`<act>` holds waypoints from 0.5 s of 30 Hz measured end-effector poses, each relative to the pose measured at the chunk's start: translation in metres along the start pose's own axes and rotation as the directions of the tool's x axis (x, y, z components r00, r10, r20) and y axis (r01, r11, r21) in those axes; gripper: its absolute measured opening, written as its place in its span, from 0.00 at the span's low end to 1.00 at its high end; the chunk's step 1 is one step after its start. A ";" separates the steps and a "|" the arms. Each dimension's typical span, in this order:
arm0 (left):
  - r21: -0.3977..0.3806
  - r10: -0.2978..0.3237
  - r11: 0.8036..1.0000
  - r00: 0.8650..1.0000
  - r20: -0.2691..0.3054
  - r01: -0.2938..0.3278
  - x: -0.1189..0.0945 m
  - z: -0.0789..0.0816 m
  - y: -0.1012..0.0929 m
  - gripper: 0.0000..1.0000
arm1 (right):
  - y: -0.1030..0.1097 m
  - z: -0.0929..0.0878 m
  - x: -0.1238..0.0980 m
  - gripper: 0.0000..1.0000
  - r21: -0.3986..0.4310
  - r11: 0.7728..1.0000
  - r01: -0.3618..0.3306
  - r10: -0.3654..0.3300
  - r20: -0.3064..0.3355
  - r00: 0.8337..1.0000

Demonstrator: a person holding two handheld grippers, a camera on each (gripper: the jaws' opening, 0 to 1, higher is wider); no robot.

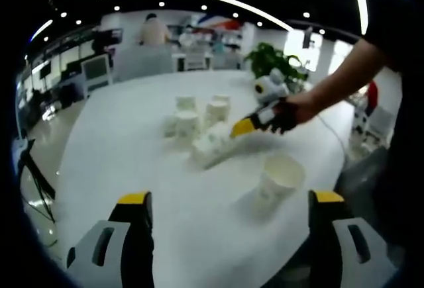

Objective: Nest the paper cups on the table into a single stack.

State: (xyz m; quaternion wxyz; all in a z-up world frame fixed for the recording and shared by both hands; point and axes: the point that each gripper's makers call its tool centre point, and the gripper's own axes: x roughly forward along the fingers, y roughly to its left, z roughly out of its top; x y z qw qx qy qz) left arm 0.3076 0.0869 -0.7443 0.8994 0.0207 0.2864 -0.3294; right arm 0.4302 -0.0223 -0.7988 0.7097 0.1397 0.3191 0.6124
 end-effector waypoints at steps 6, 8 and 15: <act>-0.002 0.005 1.000 1.000 0.000 -0.005 -0.002 -0.001 0.002 0.96 | 0.004 0.000 -0.003 0.00 0.014 1.000 -0.003 0.002 0.024 1.000; 0.001 0.003 1.000 1.000 0.005 -0.003 -0.002 0.001 0.002 0.96 | 0.003 -0.002 -0.006 0.00 0.015 1.000 0.000 0.000 0.018 1.000; 0.012 0.008 1.000 1.000 0.005 -0.009 -0.003 0.002 0.004 0.96 | 0.007 0.003 -0.017 0.00 0.003 1.000 0.011 -0.011 0.024 1.000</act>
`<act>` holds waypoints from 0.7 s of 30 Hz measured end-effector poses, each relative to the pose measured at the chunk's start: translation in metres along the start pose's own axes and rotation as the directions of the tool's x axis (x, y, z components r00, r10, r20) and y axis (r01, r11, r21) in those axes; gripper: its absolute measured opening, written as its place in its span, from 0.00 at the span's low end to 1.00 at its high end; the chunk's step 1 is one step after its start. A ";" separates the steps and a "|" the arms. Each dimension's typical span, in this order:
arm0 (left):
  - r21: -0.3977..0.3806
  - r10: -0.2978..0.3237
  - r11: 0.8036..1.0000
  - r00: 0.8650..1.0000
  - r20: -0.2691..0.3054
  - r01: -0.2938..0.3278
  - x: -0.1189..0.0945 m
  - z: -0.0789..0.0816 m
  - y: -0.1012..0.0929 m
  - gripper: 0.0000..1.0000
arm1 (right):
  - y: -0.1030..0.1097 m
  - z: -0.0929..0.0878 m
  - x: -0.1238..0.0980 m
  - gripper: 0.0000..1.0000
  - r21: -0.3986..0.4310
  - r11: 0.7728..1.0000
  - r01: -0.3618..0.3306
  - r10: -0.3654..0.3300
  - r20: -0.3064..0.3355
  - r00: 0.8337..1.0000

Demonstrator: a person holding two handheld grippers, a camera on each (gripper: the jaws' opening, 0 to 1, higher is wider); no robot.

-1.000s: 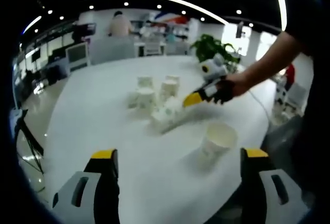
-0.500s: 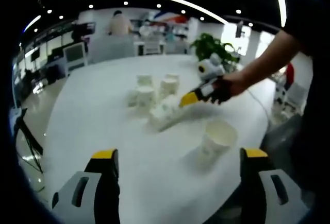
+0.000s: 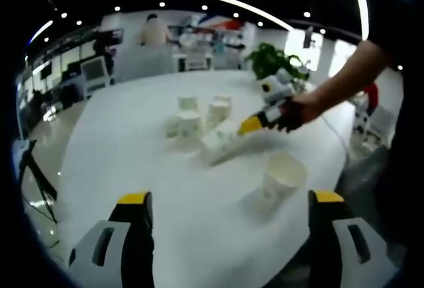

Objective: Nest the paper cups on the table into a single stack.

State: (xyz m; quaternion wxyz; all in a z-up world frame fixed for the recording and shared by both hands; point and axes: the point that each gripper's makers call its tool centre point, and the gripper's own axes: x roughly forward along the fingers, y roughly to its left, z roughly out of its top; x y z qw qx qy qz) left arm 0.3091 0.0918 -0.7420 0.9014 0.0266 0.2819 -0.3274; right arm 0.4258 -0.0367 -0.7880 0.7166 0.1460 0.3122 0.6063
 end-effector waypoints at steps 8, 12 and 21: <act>0.031 0.000 1.000 1.000 0.021 -0.001 -0.001 0.012 0.000 0.96 | 0.018 0.014 -0.020 0.00 -0.041 0.999 0.018 -0.017 0.022 1.000; 0.047 0.001 0.999 1.000 0.025 -0.002 0.000 0.019 0.000 0.95 | 0.030 0.018 -0.030 0.00 -0.061 0.998 0.033 -0.033 0.011 0.999; 0.082 -0.003 0.997 0.998 0.062 -0.002 0.001 0.036 -0.005 0.95 | 0.056 0.041 -0.062 0.00 -0.133 0.989 0.071 -0.068 0.028 0.997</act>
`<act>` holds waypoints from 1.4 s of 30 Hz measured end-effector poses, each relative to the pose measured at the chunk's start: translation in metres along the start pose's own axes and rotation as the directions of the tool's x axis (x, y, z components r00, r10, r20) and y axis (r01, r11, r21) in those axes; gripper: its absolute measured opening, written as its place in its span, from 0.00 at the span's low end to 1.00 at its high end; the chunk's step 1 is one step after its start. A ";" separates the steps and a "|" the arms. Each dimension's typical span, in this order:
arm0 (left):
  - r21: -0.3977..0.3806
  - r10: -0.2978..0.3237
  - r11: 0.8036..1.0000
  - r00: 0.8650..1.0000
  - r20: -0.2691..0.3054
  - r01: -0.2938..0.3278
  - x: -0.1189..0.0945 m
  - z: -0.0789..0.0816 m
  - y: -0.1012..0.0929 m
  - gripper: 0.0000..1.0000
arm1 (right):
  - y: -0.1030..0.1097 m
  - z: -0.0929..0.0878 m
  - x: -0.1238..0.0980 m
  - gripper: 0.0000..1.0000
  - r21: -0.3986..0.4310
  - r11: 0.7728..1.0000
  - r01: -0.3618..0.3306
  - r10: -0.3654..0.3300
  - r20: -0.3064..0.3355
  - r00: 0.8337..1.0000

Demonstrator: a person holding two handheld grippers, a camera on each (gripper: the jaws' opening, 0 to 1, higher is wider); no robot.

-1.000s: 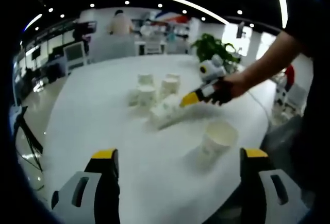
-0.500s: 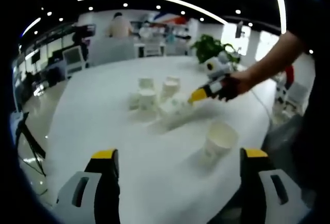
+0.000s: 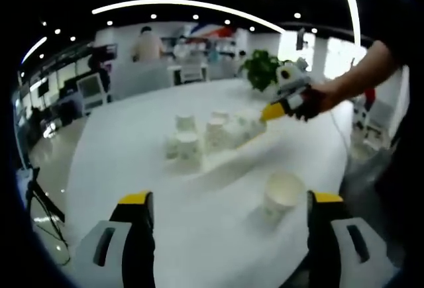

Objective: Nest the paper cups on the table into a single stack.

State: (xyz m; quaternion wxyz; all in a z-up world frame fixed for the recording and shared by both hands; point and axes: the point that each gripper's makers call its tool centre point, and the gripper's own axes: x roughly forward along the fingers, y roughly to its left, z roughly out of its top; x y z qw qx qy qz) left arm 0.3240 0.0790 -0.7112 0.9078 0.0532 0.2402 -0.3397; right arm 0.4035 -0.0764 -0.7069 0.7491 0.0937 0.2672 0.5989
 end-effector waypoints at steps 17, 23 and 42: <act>0.016 -0.008 1.000 1.000 0.029 0.008 0.001 0.011 -0.003 0.92 | 0.075 0.053 -0.044 0.00 -0.283 0.959 -0.016 -0.009 -0.085 0.996; -0.001 -0.010 1.000 0.999 0.050 0.010 0.001 0.016 -0.003 0.91 | 0.094 0.061 -0.055 0.00 -0.422 0.905 -0.053 -0.038 -0.203 0.978; 0.018 -0.022 1.000 0.997 0.075 0.021 -0.004 0.026 -0.005 0.90 | 0.160 0.107 -0.088 0.00 -0.701 0.663 -0.263 -0.147 -0.466 0.873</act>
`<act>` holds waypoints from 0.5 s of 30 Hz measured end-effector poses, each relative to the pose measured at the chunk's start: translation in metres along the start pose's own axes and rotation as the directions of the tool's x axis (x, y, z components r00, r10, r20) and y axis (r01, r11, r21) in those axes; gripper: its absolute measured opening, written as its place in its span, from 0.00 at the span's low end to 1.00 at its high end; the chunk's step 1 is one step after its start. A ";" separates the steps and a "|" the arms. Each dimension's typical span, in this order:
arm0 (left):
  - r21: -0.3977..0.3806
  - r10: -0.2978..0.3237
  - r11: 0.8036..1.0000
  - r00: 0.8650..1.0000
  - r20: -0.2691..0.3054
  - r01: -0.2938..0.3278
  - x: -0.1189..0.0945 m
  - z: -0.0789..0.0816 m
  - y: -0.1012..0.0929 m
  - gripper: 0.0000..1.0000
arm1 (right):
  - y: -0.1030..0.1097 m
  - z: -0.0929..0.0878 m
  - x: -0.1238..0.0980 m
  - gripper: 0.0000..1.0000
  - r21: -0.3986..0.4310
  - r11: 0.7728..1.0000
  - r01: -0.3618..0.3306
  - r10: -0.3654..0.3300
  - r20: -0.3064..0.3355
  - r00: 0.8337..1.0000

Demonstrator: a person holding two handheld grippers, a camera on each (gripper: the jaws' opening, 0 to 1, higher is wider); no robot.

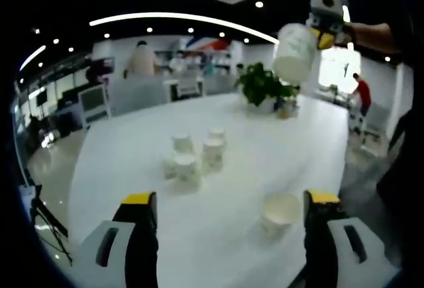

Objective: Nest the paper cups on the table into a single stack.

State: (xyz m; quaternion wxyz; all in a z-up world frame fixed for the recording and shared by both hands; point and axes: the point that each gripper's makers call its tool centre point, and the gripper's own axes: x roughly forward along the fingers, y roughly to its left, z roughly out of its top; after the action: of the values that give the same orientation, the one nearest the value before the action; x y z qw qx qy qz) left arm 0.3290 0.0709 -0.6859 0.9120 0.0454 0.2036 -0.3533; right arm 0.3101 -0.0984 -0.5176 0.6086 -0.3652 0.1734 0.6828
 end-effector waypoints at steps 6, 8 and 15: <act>0.006 -0.003 1.000 1.000 0.008 0.003 -0.002 0.001 -0.001 0.89 | 0.006 0.023 -0.015 0.00 -0.276 0.960 -0.051 0.013 -0.137 0.990; 0.010 -0.004 1.000 1.000 0.006 0.004 -0.003 0.001 -0.002 0.90 | 0.011 0.027 -0.015 0.00 -0.337 0.938 -0.086 0.025 -0.182 0.983; 0.009 -0.005 1.000 1.000 0.002 0.005 -0.006 -0.001 -0.002 0.90 | 0.024 0.027 0.006 0.00 -0.416 0.897 -0.148 0.051 -0.234 0.971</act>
State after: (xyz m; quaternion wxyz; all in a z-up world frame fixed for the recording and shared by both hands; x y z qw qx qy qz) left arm 0.3234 0.0733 -0.6842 0.9112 0.0485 0.2011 -0.3564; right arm 0.2794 -0.0804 -0.5089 0.4544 -0.5534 0.1024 0.6905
